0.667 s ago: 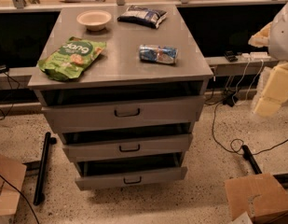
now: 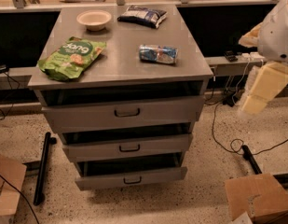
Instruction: Open top drawer
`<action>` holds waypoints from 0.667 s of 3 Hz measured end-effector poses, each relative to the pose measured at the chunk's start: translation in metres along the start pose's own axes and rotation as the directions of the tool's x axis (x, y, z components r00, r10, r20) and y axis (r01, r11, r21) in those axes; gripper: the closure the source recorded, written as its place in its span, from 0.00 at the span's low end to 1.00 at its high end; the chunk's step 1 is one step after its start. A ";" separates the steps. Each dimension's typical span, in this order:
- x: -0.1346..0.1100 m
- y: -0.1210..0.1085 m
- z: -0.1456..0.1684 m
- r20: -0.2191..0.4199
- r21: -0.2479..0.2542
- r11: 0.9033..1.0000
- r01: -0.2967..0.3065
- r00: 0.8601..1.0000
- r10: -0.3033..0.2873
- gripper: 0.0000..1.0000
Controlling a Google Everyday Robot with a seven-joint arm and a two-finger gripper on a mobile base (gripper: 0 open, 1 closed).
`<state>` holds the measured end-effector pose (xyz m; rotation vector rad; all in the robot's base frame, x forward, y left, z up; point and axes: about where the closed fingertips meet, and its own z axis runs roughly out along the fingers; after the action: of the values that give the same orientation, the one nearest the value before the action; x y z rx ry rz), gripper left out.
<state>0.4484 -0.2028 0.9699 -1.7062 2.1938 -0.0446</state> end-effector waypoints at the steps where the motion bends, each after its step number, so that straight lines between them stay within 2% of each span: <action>1: -0.012 -0.003 0.024 0.083 -0.031 0.999 -0.016 0.996 0.018 0.00; 2: -0.022 -0.003 0.054 0.174 -0.064 0.997 -0.039 0.983 0.050 0.00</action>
Offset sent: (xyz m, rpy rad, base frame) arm 0.0380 0.0460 -0.0752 0.3238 0.0246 0.0134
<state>0.4717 -0.1728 0.9261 -1.6245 2.1213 0.1795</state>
